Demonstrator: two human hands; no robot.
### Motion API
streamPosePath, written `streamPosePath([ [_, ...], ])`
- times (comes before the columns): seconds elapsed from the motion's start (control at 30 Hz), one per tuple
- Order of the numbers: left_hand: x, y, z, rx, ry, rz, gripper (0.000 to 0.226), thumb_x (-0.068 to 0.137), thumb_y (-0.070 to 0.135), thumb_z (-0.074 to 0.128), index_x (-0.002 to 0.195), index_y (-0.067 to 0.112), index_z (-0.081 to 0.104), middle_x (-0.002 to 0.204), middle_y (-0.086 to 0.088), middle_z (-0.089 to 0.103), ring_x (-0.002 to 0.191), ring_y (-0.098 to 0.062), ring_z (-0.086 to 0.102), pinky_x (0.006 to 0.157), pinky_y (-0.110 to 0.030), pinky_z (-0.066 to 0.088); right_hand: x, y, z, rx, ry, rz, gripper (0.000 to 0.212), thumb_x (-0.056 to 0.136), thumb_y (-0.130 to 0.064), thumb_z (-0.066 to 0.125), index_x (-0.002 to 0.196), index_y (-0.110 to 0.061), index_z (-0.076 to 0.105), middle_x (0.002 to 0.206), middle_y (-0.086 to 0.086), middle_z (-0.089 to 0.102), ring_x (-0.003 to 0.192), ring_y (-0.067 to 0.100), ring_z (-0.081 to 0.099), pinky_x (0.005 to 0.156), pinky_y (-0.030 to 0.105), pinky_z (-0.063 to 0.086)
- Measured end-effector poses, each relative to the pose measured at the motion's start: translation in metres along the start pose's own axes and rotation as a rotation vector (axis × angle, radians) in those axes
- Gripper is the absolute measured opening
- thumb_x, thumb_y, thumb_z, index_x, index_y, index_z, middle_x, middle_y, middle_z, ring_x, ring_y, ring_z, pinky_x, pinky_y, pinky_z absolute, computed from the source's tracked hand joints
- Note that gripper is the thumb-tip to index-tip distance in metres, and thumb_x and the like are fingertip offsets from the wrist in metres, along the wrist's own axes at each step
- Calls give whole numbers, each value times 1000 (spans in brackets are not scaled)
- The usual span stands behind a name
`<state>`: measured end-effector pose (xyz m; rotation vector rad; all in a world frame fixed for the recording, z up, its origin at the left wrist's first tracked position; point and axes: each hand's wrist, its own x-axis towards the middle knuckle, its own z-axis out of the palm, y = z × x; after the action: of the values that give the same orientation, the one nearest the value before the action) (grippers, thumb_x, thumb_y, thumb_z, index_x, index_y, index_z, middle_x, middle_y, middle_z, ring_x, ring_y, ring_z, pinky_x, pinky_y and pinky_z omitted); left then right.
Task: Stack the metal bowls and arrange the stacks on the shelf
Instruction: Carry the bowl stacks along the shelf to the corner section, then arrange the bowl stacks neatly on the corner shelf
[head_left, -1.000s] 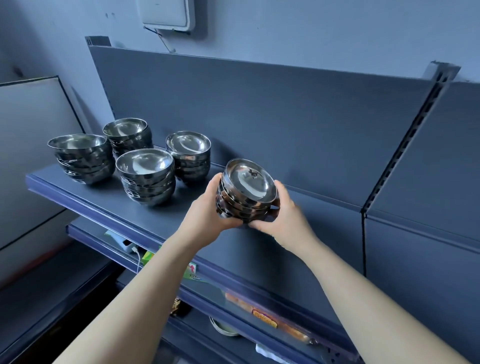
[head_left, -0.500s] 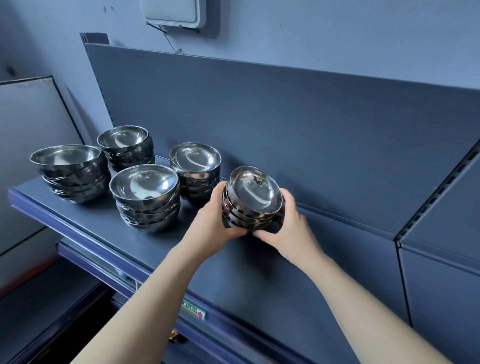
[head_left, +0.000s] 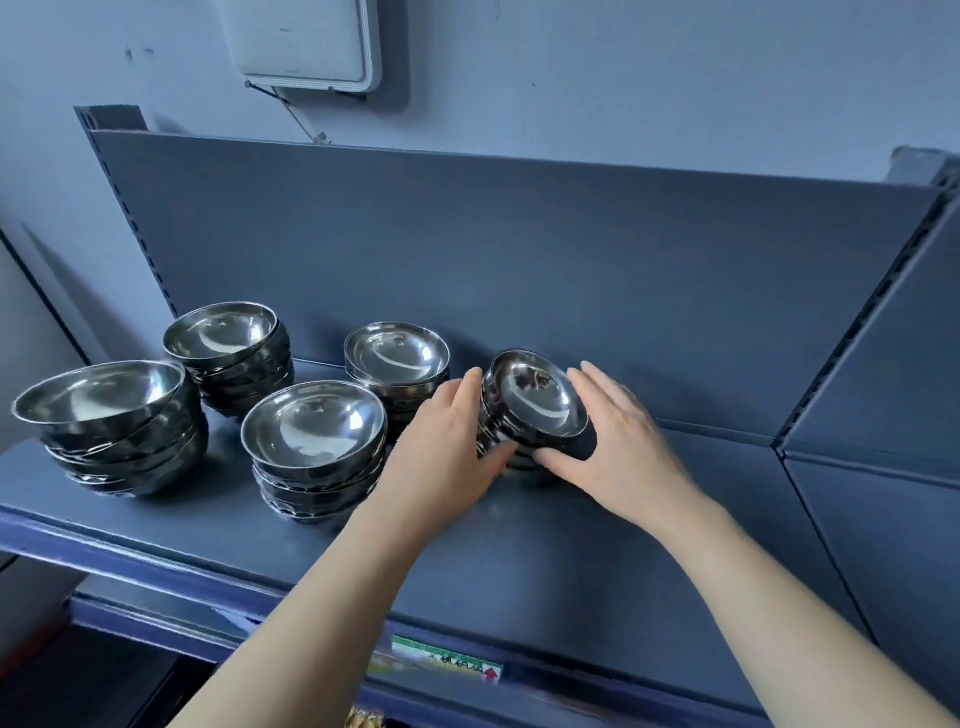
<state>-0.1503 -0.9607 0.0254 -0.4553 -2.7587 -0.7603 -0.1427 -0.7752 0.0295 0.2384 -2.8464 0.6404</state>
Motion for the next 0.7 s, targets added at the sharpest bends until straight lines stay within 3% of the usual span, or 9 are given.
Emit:
streamPosePath([
  [0.13, -4, -6, -40, 117, 73, 125, 51, 89, 41, 59, 129, 11, 50, 124, -5, 56, 116, -26, 50, 91, -35, 42, -4, -35, -12, -78, 88, -33, 77, 88, -41, 67, 150, -13, 31, 157, -1, 30, 144, 14, 21, 107, 8, -2],
  [0.2, -5, -13, -57, 152, 98, 158, 46, 87, 41, 60, 119, 8, 57, 113, -6, 61, 106, -29, 55, 86, -38, 45, -5, -53, -15, -90, 109, -46, 73, 89, -40, 65, 149, -13, 34, 155, -3, 34, 141, 12, 24, 105, 5, -2],
  [0.4, -9, -48, -97, 178, 145, 164, 45, 88, 43, 58, 123, 15, 58, 121, 0, 61, 110, -24, 54, 85, -34, 44, 6, -110, -16, -109, 88, -134, 63, 92, -40, 61, 145, -13, 38, 151, -2, 39, 138, 15, 28, 105, 11, 12],
  [0.5, -9, -71, -113, 195, 154, 121, 49, 88, 47, 57, 129, 20, 54, 120, 2, 60, 109, -22, 55, 86, -32, 44, 25, -135, -11, -107, 58, -199, 63, 94, -40, 58, 148, -16, 35, 152, -6, 37, 139, 11, 27, 106, 12, 10],
  [0.7, 1, -126, -147, 277, 182, -36, 46, 85, 47, 60, 117, 14, 57, 111, -1, 62, 105, -23, 56, 82, -36, 47, 76, -179, 17, -60, -20, -284, 61, 91, -38, 62, 142, -12, 42, 145, 0, 47, 133, 20, 39, 107, 24, 25],
])
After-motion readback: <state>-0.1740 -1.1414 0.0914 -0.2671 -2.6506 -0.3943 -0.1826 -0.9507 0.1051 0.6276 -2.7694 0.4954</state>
